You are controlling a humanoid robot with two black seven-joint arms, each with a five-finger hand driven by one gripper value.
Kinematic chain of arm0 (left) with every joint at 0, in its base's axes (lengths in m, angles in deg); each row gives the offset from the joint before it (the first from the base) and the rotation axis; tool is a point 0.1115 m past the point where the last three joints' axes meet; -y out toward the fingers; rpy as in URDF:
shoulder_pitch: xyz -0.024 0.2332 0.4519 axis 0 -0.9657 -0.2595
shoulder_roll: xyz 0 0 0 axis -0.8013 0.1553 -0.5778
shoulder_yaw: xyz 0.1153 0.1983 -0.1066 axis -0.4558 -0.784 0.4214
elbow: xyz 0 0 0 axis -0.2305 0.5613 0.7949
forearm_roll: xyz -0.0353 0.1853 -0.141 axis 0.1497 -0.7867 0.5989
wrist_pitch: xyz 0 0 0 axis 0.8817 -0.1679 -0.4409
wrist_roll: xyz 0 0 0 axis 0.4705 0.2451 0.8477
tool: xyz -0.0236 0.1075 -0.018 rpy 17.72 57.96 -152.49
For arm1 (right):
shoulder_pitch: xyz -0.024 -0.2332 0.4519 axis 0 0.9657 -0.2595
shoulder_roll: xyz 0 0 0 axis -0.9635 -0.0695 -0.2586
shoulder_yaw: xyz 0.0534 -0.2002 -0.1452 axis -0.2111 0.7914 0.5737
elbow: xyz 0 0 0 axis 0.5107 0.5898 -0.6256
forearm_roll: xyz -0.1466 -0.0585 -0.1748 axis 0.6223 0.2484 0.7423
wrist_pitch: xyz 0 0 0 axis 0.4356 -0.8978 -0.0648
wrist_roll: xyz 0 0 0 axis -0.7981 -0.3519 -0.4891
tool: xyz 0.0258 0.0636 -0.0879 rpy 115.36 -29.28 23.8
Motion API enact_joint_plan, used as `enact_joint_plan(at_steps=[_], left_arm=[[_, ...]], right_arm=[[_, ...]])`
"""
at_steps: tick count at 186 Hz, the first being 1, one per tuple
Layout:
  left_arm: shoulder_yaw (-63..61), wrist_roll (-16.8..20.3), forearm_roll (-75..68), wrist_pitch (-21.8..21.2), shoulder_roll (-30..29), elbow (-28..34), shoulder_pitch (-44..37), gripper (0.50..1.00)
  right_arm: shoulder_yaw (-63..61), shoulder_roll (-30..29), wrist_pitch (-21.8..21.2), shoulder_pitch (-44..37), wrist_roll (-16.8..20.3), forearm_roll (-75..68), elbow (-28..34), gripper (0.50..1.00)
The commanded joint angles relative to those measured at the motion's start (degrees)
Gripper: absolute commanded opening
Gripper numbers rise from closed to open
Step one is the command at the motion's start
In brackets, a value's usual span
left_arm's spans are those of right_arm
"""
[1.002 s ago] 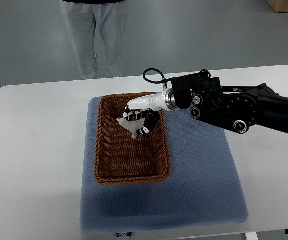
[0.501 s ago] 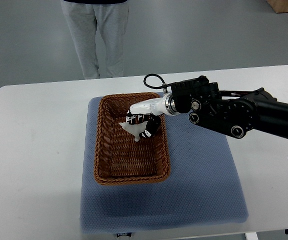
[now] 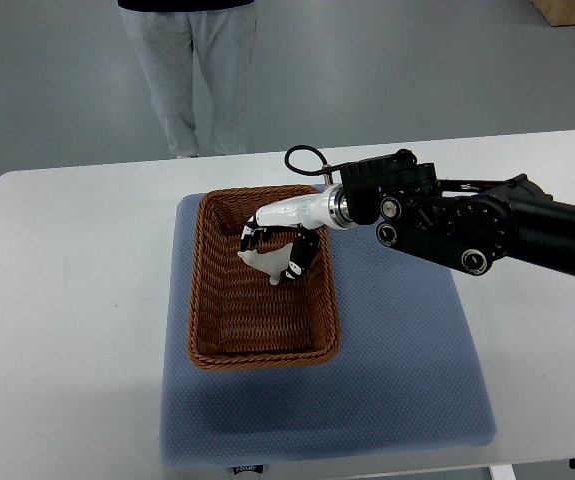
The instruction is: Place white bear in brown basket with right hand
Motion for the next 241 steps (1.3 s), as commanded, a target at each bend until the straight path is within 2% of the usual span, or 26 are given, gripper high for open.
enact_joint_plan(at_steps=[1,38,67,84,119,160,192,213,241], left_arm=[[0.0,0.0,0.0,0.0,0.0,0.0,0.0,1.0],[0.0,0.0,0.0,0.0,0.0,0.0,0.0,1.0],[0.0,0.0,0.0,0.0,0.0,0.0,0.0,1.0],[0.0,0.0,0.0,0.0,0.0,0.0,0.0,1.0],[0.0,0.0,0.0,0.0,0.0,0.0,0.0,1.0],[0.0,0.0,0.0,0.0,0.0,0.0,0.0,1.0],[0.0,0.0,0.0,0.1,0.0,0.0,0.0,1.0],[0.1,0.0,0.0,0.0,0.0,0.0,0.0,1.0],[0.0,0.0,0.0,0.0,0.0,0.0,0.0,1.0]], right_arm=[[-0.5,0.5,-0.4,-0.4,-0.2,-0.3,0.2,0.907],[-5.8,3.2,-1.8,-1.8,-0.3,-3.1,0.1,0.919],[-11.6,7.9,-2.1,-1.3,-0.3,-11.6,-0.4,0.921],[-15.7,8.5,-1.3,-0.2,-0.4,-18.3,-1.4,0.921],[-27.9,7.7,4.2,5.7,-1.0,-33.8,-6.8,0.921],[-39.6,6.3,12.5,12.4,-8.2,-43.7,-9.5,0.921],[-47.1,3.9,14.7,17.6,-10.7,-49.0,-11.8,0.921],[-51.6,1.5,16.9,20.1,-11.4,-52.3,-15.5,0.921],[-52.7,0.2,17.4,22.1,-13.2,-54.6,-18.9,0.921]])
